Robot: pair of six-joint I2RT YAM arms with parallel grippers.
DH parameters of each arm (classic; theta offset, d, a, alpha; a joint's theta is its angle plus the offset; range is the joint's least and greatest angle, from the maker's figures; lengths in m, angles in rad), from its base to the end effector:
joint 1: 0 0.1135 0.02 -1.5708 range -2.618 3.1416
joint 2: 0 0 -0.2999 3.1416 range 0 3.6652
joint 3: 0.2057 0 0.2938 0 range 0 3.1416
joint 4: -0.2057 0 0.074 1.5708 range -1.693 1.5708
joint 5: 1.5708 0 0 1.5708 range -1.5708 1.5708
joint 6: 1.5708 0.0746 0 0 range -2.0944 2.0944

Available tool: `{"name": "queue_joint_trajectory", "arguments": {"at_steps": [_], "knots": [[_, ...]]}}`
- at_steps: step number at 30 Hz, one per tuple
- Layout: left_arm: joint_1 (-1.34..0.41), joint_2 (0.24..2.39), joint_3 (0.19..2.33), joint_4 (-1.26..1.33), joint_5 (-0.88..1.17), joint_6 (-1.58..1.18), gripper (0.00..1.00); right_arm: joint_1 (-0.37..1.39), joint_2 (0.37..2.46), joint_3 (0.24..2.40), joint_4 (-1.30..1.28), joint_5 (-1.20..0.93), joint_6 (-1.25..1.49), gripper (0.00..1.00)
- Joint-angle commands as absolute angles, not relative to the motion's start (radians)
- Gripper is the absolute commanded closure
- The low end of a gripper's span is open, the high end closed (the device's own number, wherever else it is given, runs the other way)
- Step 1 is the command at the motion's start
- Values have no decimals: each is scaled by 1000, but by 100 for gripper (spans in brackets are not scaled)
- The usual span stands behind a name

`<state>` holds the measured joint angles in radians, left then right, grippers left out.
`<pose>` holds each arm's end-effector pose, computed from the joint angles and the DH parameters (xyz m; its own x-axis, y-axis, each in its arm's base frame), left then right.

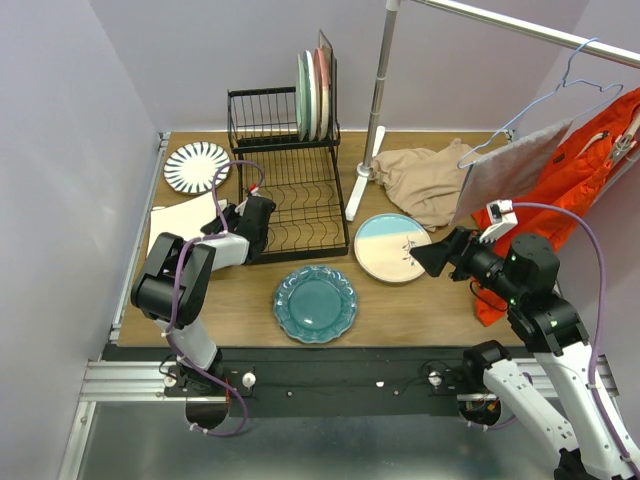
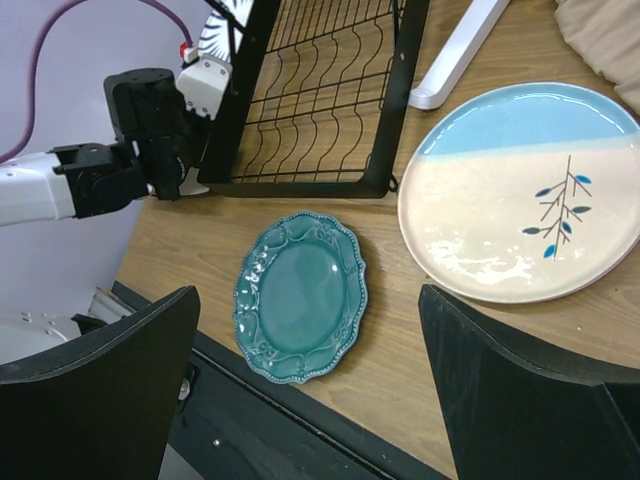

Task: Unload the plates from the dish rack
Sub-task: Place the plate at the center of the board.

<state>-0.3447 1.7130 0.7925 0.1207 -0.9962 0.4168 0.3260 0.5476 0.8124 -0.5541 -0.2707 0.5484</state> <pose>0.3639 -0.0641 0.1356 -0.7658 0.5087 -0.3935 -0.0622 0.5504 0.8326 0.1505 0.0719 0.3612 -0.5181 0.3551 -0.7781 -0.3296 0.7566 0.5648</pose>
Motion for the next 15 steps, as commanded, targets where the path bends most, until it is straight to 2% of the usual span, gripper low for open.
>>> {"name": "queue_joint_trajectory", "arguments": {"at_steps": [1, 7, 11, 15], "knots": [[-385, 1697, 847, 178, -1022, 336, 71, 327, 538, 842, -575, -253, 545, 1], [-391, 1678, 862, 153, -1014, 308, 66, 327, 535, 834, -575, -253, 548, 1], [-393, 1669, 879, 138, -983, 276, 57, 327, 541, 848, -578, -248, 543, 1], [-400, 1675, 888, 115, -970, 252, 55, 327, 540, 854, -583, -249, 551, 1]]}}
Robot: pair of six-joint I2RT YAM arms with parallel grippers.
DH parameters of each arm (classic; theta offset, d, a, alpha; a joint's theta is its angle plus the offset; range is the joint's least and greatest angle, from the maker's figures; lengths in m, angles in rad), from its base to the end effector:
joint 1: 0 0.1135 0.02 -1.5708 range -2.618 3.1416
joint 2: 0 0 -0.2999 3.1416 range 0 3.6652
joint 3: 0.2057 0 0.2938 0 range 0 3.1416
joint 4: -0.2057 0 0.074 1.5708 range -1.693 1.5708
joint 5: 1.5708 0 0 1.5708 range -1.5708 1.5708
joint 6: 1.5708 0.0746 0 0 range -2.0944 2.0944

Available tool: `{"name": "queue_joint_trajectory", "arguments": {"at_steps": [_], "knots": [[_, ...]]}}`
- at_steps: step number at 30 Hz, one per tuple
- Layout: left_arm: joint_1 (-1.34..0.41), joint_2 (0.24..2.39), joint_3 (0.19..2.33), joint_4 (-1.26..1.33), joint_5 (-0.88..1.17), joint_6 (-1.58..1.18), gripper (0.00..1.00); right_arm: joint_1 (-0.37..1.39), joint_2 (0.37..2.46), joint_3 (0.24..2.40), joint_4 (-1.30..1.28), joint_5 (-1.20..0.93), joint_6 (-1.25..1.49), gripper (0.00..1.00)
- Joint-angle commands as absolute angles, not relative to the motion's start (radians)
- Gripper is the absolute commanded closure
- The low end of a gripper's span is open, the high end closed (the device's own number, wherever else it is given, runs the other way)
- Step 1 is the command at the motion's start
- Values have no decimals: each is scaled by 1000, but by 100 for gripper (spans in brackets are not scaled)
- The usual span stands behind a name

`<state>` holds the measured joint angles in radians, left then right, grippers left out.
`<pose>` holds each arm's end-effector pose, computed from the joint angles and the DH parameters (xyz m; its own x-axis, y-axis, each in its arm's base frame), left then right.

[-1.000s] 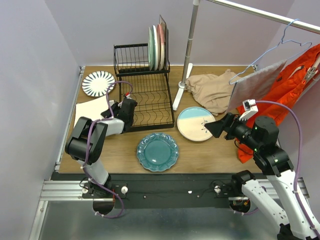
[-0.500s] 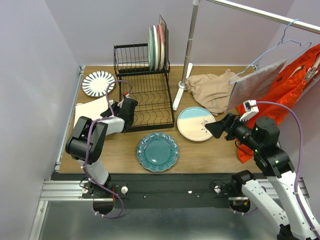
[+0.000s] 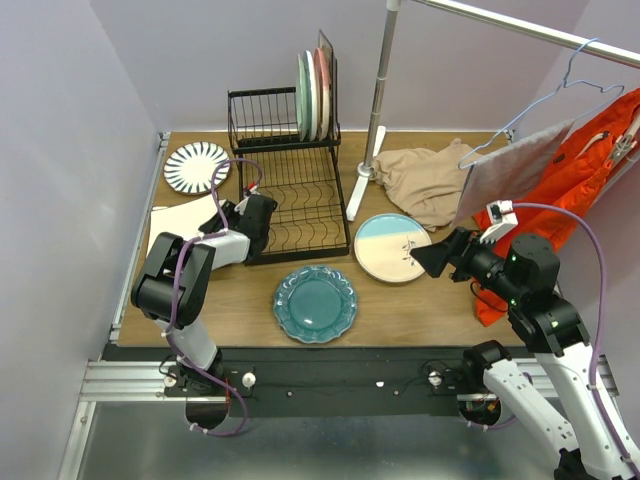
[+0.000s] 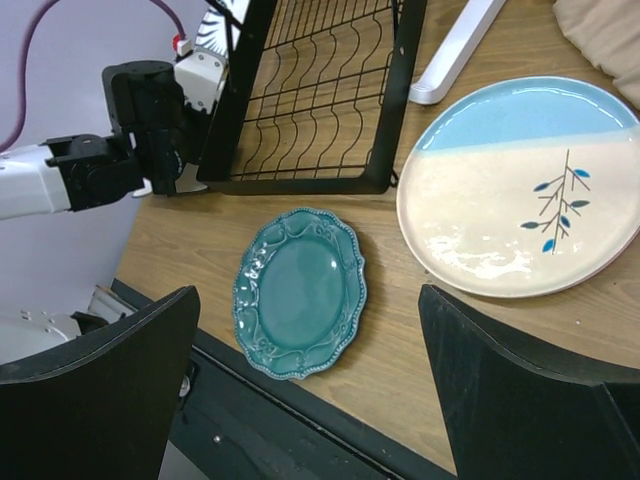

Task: Unload the plates from the dish rack
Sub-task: Place the plate at the center of the board.

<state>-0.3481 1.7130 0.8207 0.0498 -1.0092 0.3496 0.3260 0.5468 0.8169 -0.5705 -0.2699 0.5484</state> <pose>0.3650 -0.0653 0.1393 -0.7783 0.4765 -0.4090 -0.0866 0.5637 0.8215 0.1493 0.0715 0.3608 -0.5259 0.3526 -0.7740 -0.3232 0.7589 0.5653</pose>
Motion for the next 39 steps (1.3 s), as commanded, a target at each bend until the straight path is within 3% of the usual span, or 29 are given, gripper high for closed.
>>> {"name": "queue_joint_trajectory", "arguments": {"at_steps": [1, 7, 39], "knots": [[-402, 1672, 890, 110, -962, 247, 55, 327, 535, 856, -583, -249, 554, 1], [-408, 1675, 950, 14, -911, 175, 51, 327, 529, 864, -589, -245, 558, 1], [-373, 1621, 956, -71, -753, 100, 54, 325, 542, 940, -627, -249, 546, 1]]}}
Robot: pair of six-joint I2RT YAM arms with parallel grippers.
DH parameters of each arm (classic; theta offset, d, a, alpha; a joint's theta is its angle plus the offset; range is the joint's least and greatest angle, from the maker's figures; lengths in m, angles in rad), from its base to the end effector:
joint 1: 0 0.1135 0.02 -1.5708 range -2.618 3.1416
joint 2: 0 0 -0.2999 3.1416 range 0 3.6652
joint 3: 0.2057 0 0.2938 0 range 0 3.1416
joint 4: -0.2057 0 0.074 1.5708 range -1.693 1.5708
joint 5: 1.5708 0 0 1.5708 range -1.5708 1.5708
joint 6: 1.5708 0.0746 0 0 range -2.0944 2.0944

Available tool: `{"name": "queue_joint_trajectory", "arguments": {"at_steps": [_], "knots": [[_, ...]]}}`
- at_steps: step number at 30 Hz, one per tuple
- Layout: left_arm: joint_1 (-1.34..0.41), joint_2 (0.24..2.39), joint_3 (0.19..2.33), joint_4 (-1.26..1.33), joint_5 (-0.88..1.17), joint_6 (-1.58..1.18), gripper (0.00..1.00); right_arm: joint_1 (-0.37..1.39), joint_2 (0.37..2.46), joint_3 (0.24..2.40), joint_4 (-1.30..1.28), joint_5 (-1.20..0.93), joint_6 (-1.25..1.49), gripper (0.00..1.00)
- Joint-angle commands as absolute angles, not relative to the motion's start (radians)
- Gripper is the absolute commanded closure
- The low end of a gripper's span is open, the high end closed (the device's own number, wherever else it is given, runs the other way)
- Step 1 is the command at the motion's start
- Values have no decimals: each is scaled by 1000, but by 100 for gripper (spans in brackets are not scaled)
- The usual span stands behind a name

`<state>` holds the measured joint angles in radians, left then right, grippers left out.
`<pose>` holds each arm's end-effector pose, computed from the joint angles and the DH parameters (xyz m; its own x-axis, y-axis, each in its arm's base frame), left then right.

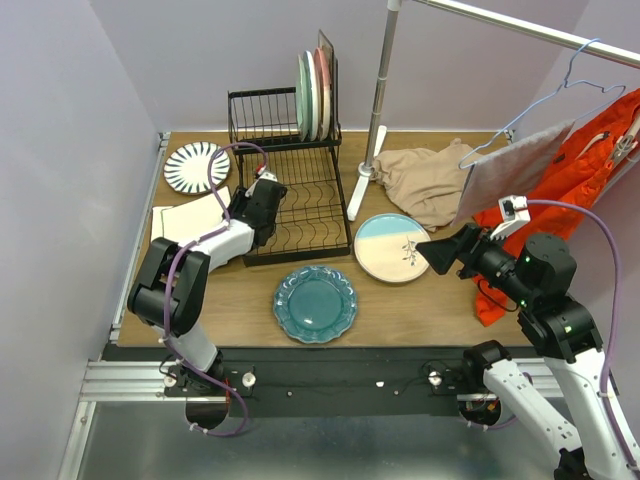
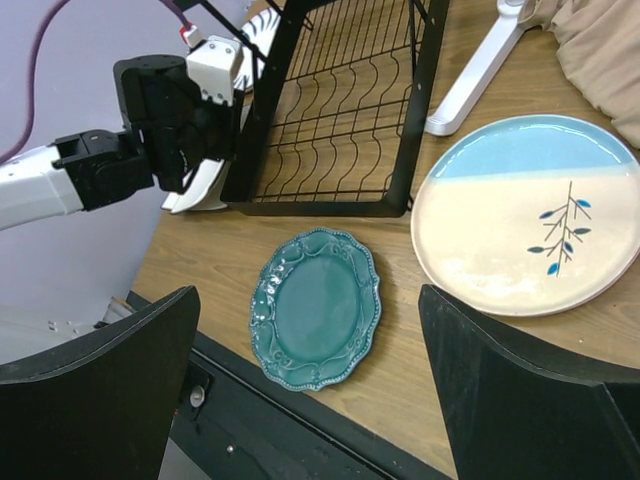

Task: Unload the plates from the dish rack
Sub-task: Place the plate at the center of the board.

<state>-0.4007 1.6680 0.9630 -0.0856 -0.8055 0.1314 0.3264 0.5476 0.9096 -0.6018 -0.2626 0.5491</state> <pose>0.3851 -0.1047 0.1820 -0.6746 0.3844 -0.6302 -0.1094 0.7922 0.6003 0.1392 0.0676 0.3929 -0.4782 0.3703 -0.7964 -0.3504 0.7510 0.5596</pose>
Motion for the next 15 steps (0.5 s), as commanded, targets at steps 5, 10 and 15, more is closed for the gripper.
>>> {"name": "queue_joint_trajectory", "arguments": {"at_steps": [5, 10, 15], "knots": [[-351, 1615, 942, -58, -735, 103, 54, 325, 542, 943, -630, -247, 546, 1], [-345, 1620, 920, -34, -707, 120, 54, 327, 541, 931, -630, -249, 548, 1], [-342, 1626, 902, -11, -692, 138, 55, 327, 535, 937, -632, -242, 543, 1]]}}
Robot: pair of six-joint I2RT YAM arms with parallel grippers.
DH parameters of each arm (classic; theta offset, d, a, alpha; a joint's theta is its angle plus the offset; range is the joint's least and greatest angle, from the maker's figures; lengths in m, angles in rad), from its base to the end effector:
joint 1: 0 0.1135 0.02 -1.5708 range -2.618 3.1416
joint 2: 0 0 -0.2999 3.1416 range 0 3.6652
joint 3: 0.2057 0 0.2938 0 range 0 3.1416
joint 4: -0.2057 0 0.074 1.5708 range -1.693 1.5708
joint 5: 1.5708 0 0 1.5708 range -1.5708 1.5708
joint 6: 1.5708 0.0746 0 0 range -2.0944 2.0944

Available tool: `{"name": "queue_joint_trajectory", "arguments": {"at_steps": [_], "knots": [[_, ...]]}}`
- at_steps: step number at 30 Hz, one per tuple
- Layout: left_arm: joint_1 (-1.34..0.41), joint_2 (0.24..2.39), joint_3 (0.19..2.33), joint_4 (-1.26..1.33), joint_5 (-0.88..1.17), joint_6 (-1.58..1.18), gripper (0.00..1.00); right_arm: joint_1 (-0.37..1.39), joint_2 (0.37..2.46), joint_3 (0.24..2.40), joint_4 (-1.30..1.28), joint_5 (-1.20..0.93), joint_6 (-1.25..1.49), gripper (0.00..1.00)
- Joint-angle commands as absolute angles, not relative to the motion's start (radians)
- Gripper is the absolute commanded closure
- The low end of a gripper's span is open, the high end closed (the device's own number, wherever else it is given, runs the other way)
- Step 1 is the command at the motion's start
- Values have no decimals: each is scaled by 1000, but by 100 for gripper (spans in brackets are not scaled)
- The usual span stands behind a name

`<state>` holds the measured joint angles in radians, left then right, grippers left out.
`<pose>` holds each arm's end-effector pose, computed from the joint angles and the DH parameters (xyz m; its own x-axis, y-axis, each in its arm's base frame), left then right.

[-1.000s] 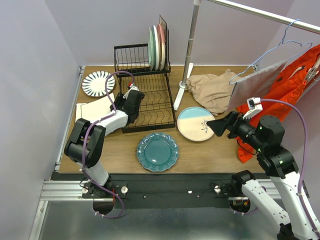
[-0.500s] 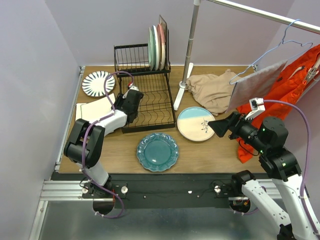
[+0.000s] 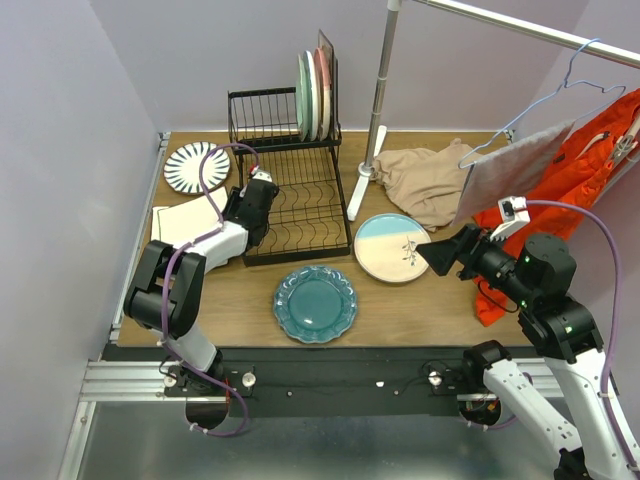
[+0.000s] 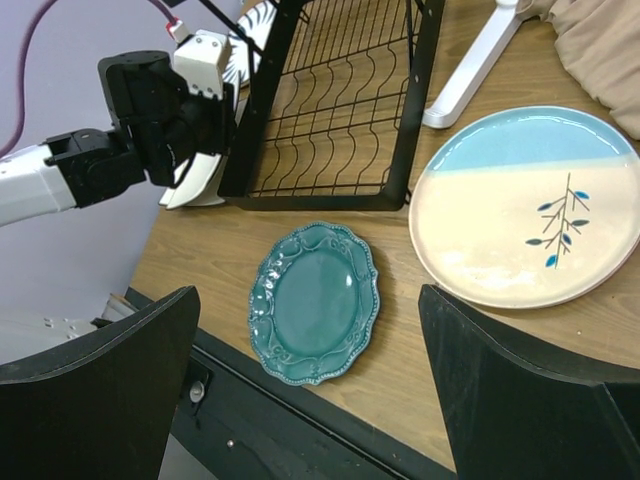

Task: Unload the plates from the dish rack
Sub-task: Place the plate at the center of the board.

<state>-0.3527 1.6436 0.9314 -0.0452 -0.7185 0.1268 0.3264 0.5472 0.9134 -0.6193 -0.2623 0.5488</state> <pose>0.3861 -0.0898 0.1807 -0.6634 0.3457 -0.6636 -0.1058 0.8347 0.5405 0.1381 0.0672 0.3920 -0.4879 0.3667 -0.7921 -0.3433 0.7537 0.5604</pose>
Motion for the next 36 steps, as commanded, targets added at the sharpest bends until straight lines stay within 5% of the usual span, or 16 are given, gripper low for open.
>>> {"name": "queue_joint_trajectory", "arguments": {"at_steps": [1, 36], "knots": [[-341, 1628, 902, -11, -692, 147, 55, 327, 535, 939, -632, -244, 543, 1], [-324, 1634, 934, -89, -554, 273, 56, 327, 538, 914, -630, -235, 537, 1]]}}
